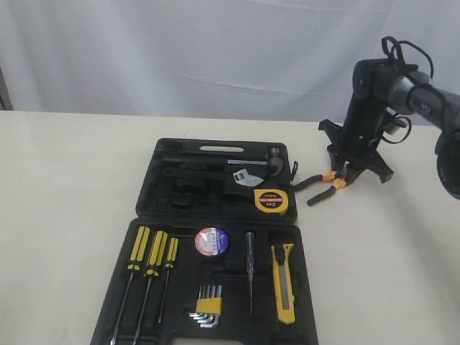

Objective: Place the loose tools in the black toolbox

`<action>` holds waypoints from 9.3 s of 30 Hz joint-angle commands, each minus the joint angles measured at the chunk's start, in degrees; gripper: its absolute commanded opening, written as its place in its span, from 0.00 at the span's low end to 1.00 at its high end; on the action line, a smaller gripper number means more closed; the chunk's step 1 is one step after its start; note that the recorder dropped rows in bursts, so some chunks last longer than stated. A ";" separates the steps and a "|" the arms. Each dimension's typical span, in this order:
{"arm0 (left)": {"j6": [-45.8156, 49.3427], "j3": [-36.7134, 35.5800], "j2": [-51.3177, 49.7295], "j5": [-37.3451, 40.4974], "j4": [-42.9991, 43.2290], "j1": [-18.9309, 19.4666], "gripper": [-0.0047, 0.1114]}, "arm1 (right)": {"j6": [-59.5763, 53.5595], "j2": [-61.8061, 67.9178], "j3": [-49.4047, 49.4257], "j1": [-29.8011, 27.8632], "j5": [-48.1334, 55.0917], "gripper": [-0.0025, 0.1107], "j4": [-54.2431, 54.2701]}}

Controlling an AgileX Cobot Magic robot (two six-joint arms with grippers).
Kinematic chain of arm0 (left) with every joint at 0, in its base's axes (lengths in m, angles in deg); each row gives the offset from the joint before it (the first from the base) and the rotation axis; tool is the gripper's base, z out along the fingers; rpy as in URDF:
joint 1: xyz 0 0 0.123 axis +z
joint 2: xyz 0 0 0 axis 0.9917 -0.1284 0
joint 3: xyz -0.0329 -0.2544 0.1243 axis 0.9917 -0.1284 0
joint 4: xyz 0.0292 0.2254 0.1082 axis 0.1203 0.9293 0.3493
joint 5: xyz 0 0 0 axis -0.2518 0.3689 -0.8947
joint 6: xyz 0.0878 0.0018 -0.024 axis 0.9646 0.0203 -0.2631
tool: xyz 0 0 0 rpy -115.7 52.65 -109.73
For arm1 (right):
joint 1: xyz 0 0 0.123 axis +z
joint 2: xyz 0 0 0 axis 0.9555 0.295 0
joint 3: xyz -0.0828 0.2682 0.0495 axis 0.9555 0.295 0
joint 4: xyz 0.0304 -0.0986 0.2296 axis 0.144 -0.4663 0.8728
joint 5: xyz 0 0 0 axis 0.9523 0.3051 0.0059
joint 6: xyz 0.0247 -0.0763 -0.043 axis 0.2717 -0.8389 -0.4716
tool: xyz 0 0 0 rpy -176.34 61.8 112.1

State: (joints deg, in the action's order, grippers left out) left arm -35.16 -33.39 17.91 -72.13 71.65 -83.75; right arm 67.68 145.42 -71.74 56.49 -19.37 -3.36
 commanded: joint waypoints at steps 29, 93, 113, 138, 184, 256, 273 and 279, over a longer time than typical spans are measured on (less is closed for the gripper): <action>-0.04 -0.12 0.16 0.03 -0.14 -0.12 0.04 | 41.90 -12.84 -0.06 23.99 0.40 0.02 -0.64; -0.04 -0.12 0.16 0.03 -0.14 -0.12 0.04 | 55.28 -3.33 -0.06 29.84 -0.09 0.48 -1.77; -0.15 -0.12 0.16 0.03 -0.14 -0.12 0.04 | 29.51 -7.12 -0.17 29.94 0.40 0.02 2.66; -0.15 -0.12 0.16 0.03 -0.14 -0.12 0.04 | -43.56 -15.62 -0.17 29.94 0.40 0.02 -0.84; -0.15 -0.12 0.16 0.03 -0.14 -0.12 0.04 | -61.12 -1.98 -0.17 29.83 -6.40 0.02 2.66; -0.02 -0.12 0.16 0.03 -0.14 -0.12 0.04 | -39.16 -70.96 63.96 77.94 -5.03 0.02 -36.80; -0.12 -0.12 0.16 0.03 -0.14 -0.12 0.04 | -28.24 -56.18 74.25 79.44 -9.51 0.02 -40.57; -0.12 -0.12 0.16 0.03 -0.14 -0.12 0.04 | -27.09 -56.18 74.84 79.44 -9.66 0.07 -39.63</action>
State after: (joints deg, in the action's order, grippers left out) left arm -35.16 -33.39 17.91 -72.13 71.65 -83.75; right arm 40.09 89.27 2.82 135.73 -28.57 -43.21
